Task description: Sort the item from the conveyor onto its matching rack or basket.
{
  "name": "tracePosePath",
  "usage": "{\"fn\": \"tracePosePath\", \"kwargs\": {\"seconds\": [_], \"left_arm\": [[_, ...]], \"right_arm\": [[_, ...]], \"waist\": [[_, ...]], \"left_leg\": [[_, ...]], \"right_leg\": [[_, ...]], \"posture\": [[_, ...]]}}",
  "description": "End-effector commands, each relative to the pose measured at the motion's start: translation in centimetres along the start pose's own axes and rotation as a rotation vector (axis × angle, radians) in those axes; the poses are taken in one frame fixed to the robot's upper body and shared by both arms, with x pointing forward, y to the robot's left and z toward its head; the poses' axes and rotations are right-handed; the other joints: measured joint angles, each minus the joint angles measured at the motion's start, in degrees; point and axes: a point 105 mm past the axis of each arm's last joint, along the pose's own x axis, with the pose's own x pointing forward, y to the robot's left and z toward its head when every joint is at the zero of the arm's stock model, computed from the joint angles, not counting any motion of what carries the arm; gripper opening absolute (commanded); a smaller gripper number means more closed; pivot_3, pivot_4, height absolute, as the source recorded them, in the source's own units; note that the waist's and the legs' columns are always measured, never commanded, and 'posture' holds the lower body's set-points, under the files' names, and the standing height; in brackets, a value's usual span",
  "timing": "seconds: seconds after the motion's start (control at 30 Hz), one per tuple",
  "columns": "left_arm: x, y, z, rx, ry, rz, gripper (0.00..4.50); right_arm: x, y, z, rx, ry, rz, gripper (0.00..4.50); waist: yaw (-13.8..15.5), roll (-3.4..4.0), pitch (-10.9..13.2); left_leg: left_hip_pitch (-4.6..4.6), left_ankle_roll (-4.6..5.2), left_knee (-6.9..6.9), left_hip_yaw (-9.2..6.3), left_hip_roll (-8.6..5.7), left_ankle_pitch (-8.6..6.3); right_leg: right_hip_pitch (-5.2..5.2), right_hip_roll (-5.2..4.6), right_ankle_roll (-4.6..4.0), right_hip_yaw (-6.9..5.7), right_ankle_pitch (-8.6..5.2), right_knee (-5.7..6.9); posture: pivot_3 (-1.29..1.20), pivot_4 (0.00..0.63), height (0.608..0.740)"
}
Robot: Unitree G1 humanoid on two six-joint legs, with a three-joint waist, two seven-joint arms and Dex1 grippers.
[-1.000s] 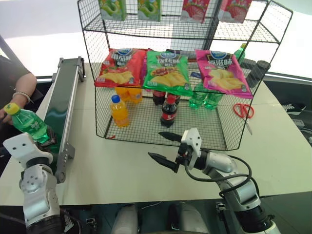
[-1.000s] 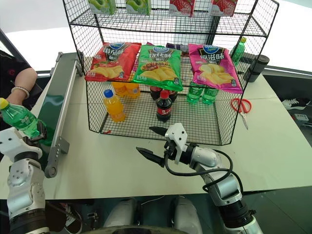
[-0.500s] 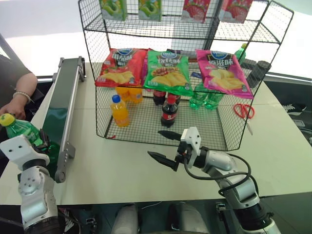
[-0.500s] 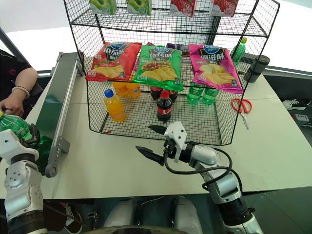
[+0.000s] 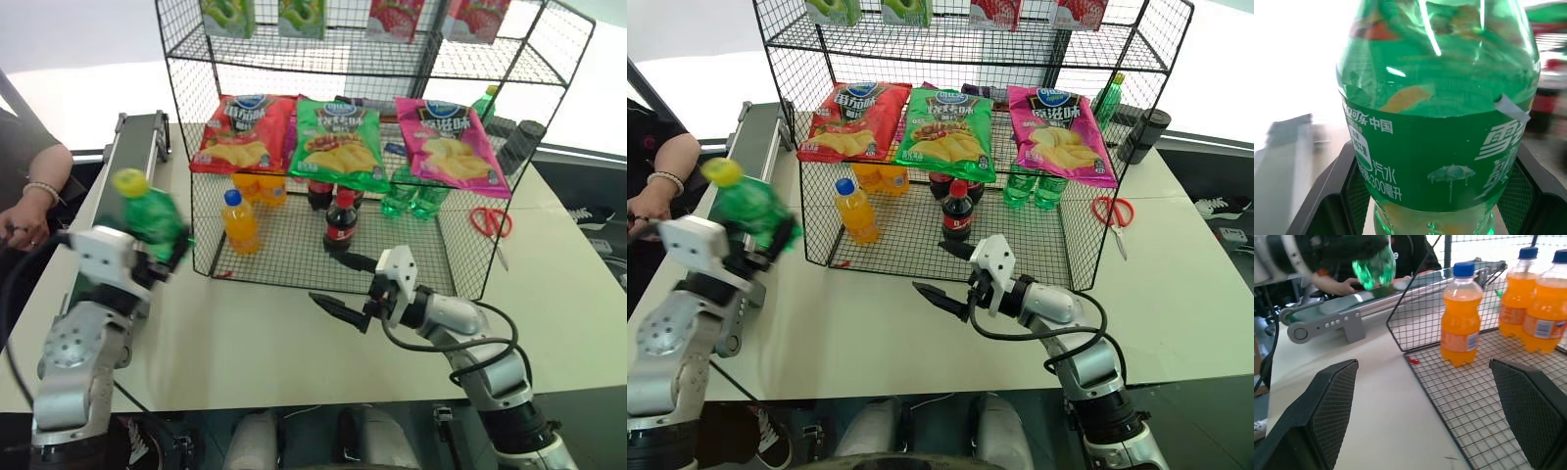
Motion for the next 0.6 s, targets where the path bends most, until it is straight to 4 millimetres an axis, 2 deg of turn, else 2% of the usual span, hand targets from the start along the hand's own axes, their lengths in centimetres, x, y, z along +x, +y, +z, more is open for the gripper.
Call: {"fn": "tracePosePath", "kwargs": {"seconds": [0.03,0.17,0.33,0.6], "left_arm": [[0.6,-3.2,1.2,-0.020,-0.023,-0.213,2.86],[1.7,-6.5,0.3,-0.070,0.017,-0.437,2.86],[3.7,-9.7,0.3,-0.074,-0.012,-0.654,2.86],[5.2,-13.0,0.9,-0.059,-0.059,-0.878,2.86]], "right_arm": [[-0.1,0.7,2.7,-0.017,-0.067,0.048,4.50],[0.2,1.3,3.7,-0.001,-0.073,0.081,4.50],[0.7,1.5,3.8,-0.003,-0.072,0.067,4.50],[0.5,1.5,3.7,0.012,-0.060,0.035,4.50]], "waist": [[-0.1,0.04,0.0],[0.0,0.13,0.1],[0.1,0.12,0.1],[0.0,0.13,0.1]], "left_leg": [[0.00,0.00,0.00,0.00,0.02,0.00],[0.00,0.01,-0.01,-0.03,0.05,0.00],[-0.02,0.01,0.04,-0.03,-0.04,0.00],[-0.02,0.01,0.02,-0.01,-0.03,0.01]], "right_leg": [[-0.01,0.03,0.00,0.01,0.00,0.00],[-0.06,0.09,-0.02,0.02,-0.01,0.06],[0.00,0.06,0.00,0.01,0.00,0.03],[-0.01,0.11,0.01,0.02,0.00,0.02]], "posture": [[0.00,0.150,0.734],[0.00,0.150,0.734],[0.00,0.150,0.734],[0.00,0.150,0.734]]}}
